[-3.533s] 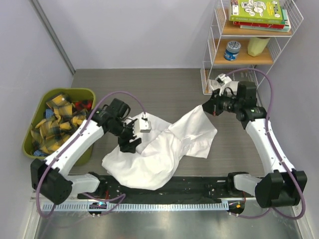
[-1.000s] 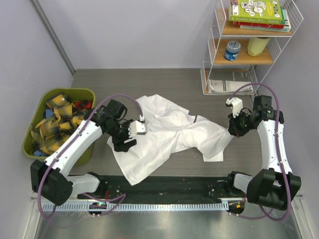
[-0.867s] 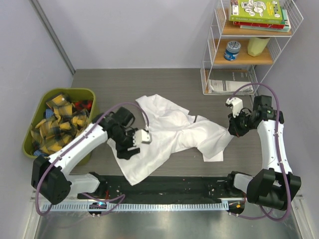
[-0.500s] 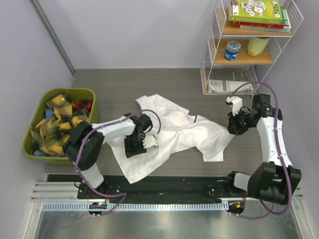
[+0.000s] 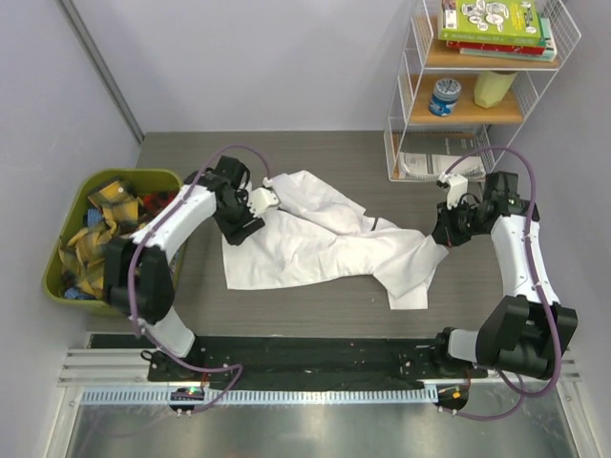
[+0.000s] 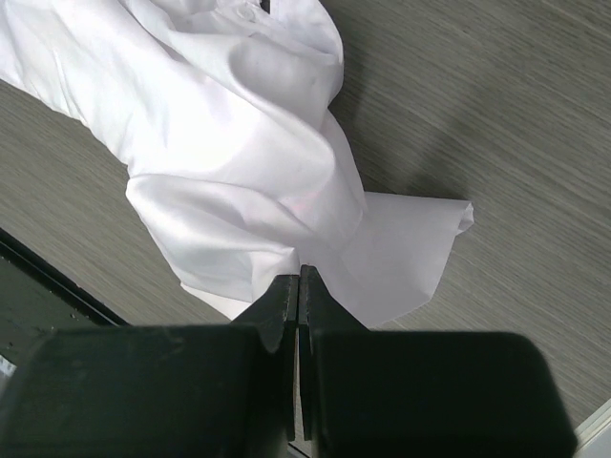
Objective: Fold and stack the long sleeve shirts
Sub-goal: Flatten the shirt out
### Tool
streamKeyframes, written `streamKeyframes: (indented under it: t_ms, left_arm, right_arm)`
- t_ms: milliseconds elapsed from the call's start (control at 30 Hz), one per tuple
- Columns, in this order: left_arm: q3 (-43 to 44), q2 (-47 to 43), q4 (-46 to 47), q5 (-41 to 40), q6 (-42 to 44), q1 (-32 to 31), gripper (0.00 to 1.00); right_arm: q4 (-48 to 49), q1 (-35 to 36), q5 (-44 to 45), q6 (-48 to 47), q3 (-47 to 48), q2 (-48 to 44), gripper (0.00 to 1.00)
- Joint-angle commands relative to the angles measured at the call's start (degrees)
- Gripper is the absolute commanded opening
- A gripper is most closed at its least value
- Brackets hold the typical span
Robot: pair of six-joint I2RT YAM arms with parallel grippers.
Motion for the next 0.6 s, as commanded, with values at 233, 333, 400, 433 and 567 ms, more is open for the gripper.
streamKeyframes:
  t_ms: [233,333,400,433,567]
  left_arm:
    - [-21.34,-22.72,-6.68,7.07,4.82,-7.32,0.61]
    - [-23.72,-21.76,-4.12,4.53,3.24,-10.92,0.59]
    - [-25.38,-20.71,-0.52,2.77,2.27,-11.81,0.55]
    - [-25.83,-20.18,0.8,2.07,1.74,-12.43,0.54]
    - [-27.15,-17.02,5.98,-1.89,1.65,-13.66,0.52]
  right_arm:
    - [2.01,-0.18,-2.15,2.59,0.84,-3.36,0.01]
    - [1.75,-0.18,-1.97,2.59,1.28,-3.44,0.01]
    - [1.31,-0.18,-1.97,2.68,1.63,-3.62,0.01]
    - [1.31,-0.18,-1.88,2.68,1.8,-3.71,0.01]
    - [0.87,-0.18,-1.8,2.59,2.16,-3.97,0.01]
